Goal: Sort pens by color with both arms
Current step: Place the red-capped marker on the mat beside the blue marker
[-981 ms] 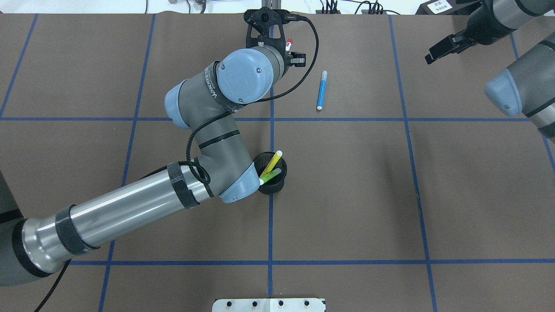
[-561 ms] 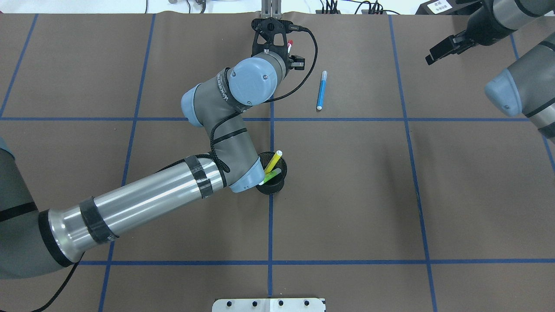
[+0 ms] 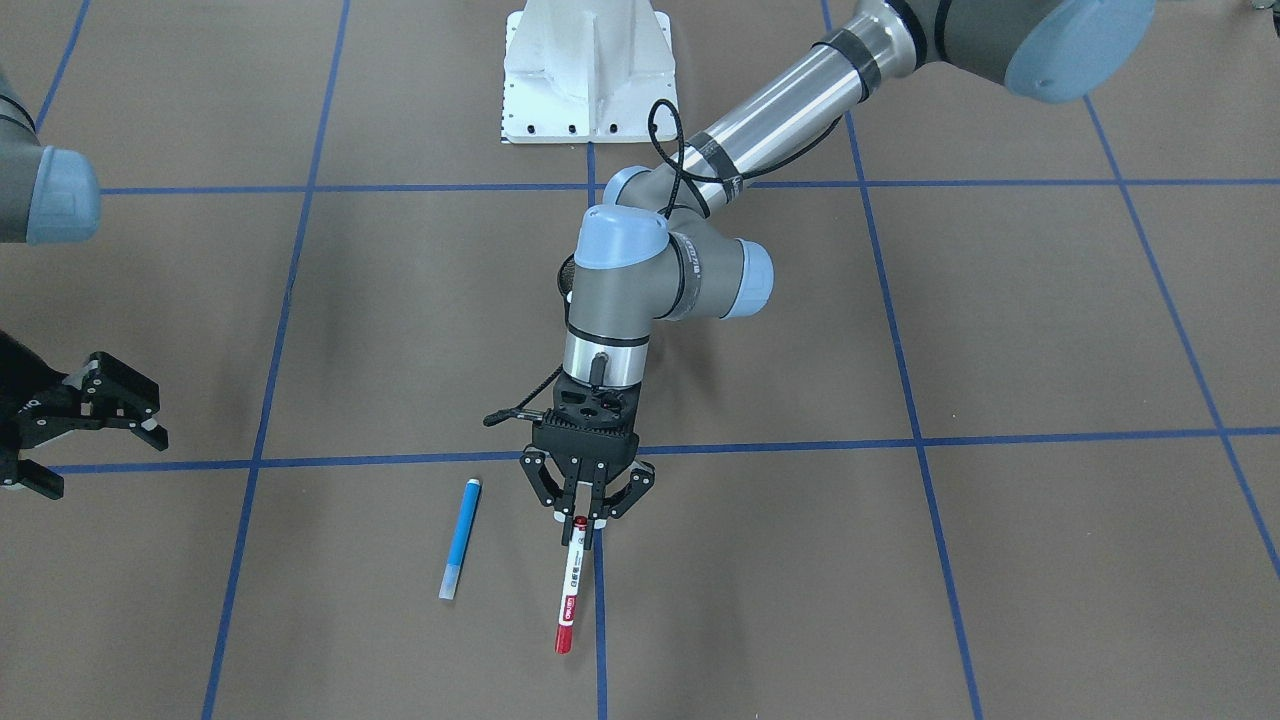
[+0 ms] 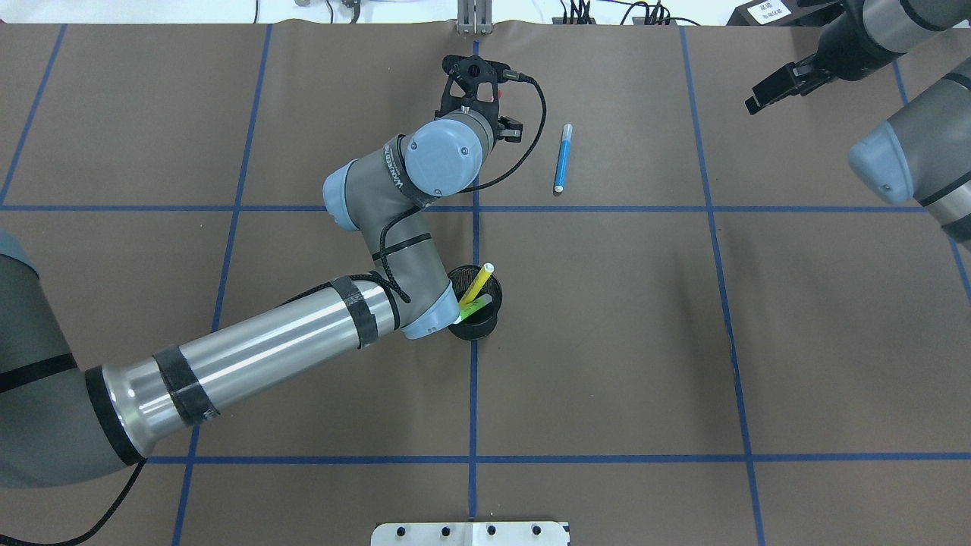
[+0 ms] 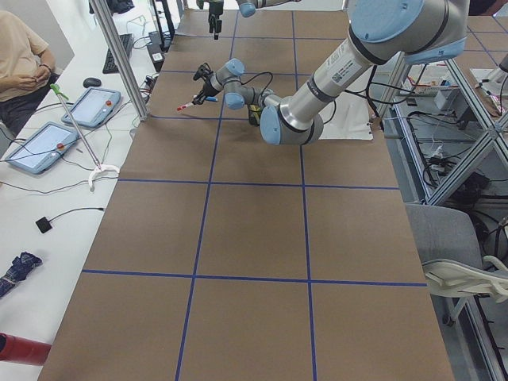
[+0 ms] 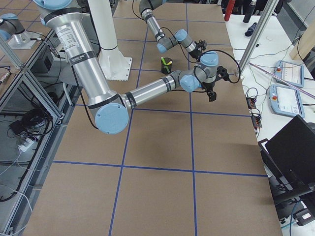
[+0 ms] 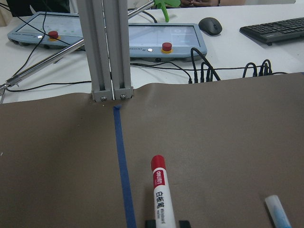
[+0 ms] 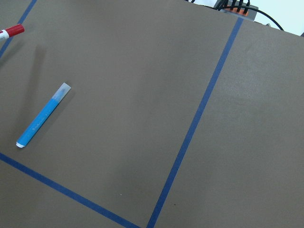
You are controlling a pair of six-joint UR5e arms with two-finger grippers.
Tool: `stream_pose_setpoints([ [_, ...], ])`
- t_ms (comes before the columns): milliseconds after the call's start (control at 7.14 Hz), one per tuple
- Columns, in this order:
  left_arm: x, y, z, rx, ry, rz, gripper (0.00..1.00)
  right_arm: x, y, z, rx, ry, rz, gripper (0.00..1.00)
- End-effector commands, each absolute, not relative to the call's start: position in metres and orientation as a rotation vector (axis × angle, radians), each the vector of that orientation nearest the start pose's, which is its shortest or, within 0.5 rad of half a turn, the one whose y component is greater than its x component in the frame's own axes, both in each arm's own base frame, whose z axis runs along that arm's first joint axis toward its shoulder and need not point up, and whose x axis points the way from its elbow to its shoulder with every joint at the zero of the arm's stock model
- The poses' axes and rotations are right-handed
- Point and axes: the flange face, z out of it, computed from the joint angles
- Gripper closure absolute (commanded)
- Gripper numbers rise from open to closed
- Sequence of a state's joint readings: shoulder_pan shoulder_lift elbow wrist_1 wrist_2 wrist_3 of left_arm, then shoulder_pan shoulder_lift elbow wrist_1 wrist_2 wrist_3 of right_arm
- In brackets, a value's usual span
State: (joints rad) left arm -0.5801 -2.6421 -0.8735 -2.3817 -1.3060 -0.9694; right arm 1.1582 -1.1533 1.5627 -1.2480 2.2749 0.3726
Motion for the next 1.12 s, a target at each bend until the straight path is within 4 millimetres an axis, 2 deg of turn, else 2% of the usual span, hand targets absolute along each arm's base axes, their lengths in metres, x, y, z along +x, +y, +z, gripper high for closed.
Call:
stream_pose_setpoints([
  [0, 0.645, -0.599, 0.168, 0.843, 0.851, -0.122, 0.63, -0.200, -0.630, 0.385, 0.392, -0.889, -0.297, 0.01],
  [140, 0.645, -0.599, 0.167, 0.844, 0.852, -0.123, 0.53, -0.200, -0.629, 0.386, 0.391, -0.889, -0.296, 0.01],
  [280, 0.644, -0.597, 0.164, 0.850, 0.854, -0.116, 0.35, -0.200, -0.629, 0.386, 0.391, -0.889, -0.296, 0.01],
  [420, 0.643, -0.597, 0.161, 0.851, 0.859, -0.116, 0.12, -0.200, -0.630, 0.385, 0.391, -0.889, -0.296, 0.01],
  [561, 0.640, -0.595, 0.152, 0.860, 0.870, -0.110, 0.01, -0.200, -0.629, 0.384, 0.393, -0.891, -0.295, 0.01],
  [701, 0.632, -0.593, 0.140, 0.869, 0.880, -0.113, 0.01, -0.200, -0.629, 0.381, 0.396, -0.893, -0.293, 0.01],
  [841, 0.621, -0.589, 0.142, 0.842, 0.837, -0.107, 0.01, -0.200, -0.628, 0.375, 0.397, -0.897, -0.292, 0.01],
  [981, 0.608, -0.579, 0.134, 0.787, 0.798, -0.083, 0.01, -0.200, -0.628, 0.374, 0.393, -0.899, -0.288, 0.01],
])
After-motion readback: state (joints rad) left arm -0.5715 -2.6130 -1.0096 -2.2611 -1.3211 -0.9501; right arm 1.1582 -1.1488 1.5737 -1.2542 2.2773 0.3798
